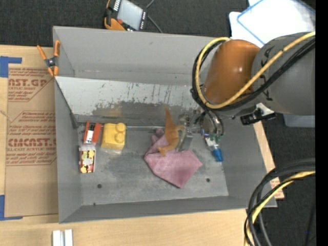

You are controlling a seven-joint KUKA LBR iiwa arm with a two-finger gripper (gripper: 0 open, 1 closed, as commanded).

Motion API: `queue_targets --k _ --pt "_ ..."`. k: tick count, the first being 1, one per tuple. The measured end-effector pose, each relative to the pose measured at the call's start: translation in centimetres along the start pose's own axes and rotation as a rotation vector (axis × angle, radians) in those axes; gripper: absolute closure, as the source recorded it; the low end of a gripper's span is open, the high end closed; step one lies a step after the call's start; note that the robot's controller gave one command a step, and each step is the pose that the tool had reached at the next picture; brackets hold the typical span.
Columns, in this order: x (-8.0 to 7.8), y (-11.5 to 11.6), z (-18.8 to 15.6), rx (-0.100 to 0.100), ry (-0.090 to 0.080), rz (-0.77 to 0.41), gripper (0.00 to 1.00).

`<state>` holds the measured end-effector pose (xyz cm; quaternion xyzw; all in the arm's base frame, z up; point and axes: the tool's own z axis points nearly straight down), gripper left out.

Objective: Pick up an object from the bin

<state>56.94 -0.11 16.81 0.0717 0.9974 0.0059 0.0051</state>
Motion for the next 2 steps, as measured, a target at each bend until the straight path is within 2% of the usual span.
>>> queue_targets --k 1,2 --pt "-0.7 0.1 0.6 -0.002 -0.021 0.000 1.00" --pt "4.0 -2.9 -1.2 0.001 -0.011 -0.220 1.00"
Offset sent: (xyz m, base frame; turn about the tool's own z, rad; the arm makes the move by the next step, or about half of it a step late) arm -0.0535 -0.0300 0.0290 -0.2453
